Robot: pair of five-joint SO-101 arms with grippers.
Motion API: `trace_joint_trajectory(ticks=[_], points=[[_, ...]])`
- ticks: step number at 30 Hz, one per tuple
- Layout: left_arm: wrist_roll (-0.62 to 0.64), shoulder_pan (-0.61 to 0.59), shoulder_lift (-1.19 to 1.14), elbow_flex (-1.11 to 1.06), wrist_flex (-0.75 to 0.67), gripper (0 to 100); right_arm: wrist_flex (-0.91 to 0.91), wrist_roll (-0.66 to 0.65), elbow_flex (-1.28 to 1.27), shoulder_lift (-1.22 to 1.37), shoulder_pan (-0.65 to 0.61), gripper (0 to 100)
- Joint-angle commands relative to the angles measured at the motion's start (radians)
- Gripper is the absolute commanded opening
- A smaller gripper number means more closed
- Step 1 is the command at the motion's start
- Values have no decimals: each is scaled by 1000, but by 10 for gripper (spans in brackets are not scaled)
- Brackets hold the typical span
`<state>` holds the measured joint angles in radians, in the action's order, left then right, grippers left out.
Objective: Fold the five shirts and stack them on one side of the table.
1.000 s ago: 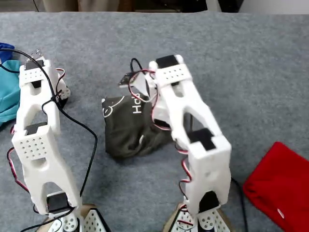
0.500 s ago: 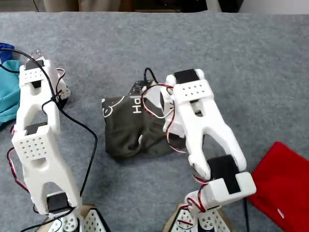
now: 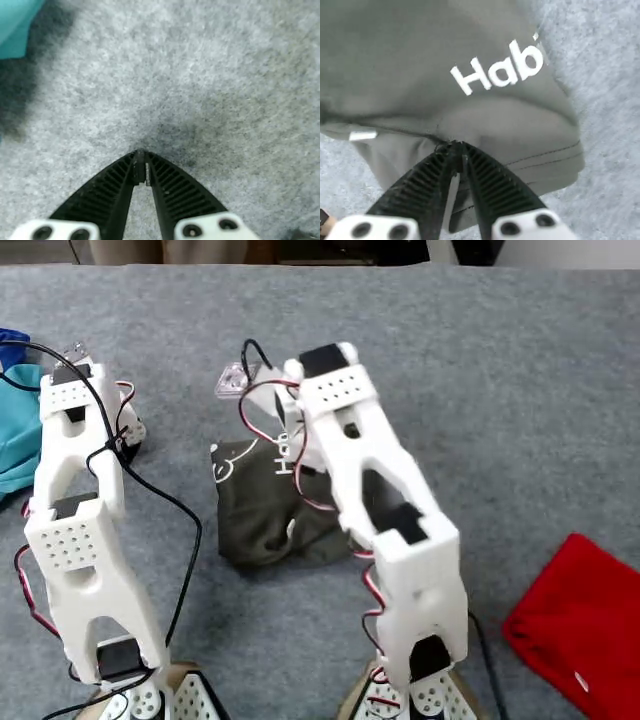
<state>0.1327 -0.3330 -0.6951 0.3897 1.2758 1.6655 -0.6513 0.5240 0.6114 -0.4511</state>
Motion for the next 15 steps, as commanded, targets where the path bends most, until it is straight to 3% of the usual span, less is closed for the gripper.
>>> trace_joint_trajectory(ticks=[1, 10, 15], points=[[-11, -6, 28, 14, -51, 21, 25, 11, 114, 54, -13, 5], [-12, -5, 28, 15, -48, 21, 103, 23, 42, 111, 8, 5], [-12, -3, 28, 17, -49, 21, 97, 23, -73, 4, 15, 5]])
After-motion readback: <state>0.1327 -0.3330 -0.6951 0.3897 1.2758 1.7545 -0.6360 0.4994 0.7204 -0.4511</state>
